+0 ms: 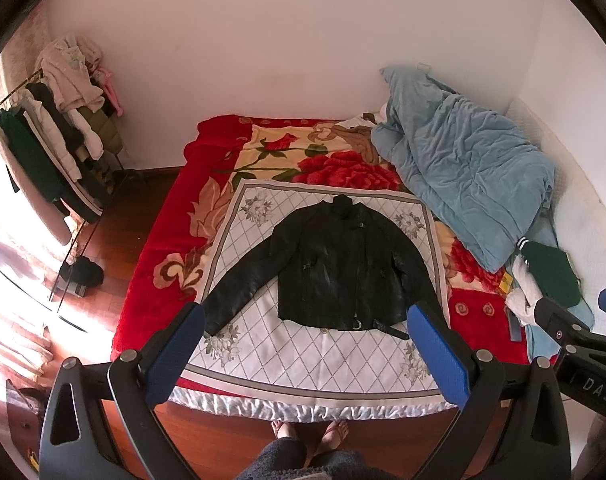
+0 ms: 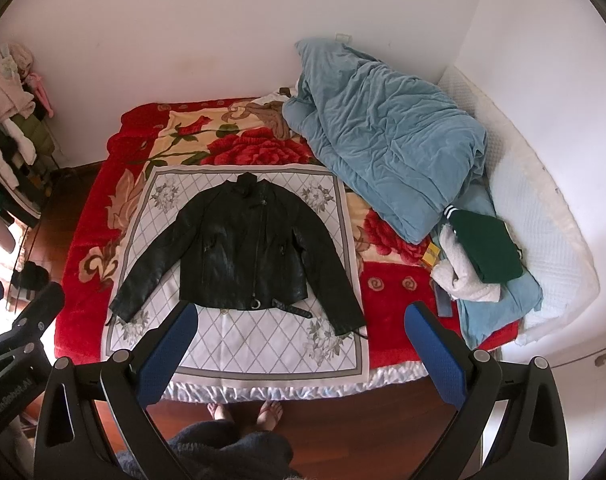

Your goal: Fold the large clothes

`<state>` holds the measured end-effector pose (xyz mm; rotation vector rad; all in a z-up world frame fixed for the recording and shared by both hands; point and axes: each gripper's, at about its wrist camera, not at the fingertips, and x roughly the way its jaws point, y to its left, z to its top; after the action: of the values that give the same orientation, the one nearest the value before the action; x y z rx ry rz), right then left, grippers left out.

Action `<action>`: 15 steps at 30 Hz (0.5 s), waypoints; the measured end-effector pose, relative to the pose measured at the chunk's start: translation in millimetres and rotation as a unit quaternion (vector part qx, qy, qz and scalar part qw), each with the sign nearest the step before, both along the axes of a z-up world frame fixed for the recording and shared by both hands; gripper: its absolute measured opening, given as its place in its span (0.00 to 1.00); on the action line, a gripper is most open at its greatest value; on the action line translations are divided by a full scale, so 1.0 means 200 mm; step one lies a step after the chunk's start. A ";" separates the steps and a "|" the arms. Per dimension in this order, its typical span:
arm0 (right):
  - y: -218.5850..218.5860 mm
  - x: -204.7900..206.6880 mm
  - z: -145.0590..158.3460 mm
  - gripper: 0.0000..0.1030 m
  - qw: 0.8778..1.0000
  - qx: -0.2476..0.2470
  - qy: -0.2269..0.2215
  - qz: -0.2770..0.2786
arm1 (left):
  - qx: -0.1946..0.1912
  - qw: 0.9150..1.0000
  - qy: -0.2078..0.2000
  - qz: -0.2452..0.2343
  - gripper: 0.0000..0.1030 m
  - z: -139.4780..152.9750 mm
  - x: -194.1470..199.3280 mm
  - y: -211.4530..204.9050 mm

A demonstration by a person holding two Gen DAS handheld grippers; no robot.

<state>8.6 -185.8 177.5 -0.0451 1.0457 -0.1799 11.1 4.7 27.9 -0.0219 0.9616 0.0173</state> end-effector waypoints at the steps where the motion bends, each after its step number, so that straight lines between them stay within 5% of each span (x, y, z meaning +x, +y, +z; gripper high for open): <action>1: 0.00 0.00 0.00 1.00 1.000 0.000 0.000 0.000 | -0.001 1.000 0.000 0.000 1.00 0.00 0.00 0.00; 15: 0.01 0.00 0.01 1.00 1.000 0.002 -0.002 0.000 | -0.001 1.000 -0.004 0.002 1.00 0.02 0.00 -0.01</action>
<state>8.4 -184.1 180.2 -0.0409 1.0414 -0.1783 11.1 2.6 32.8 -0.0267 0.9543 0.0196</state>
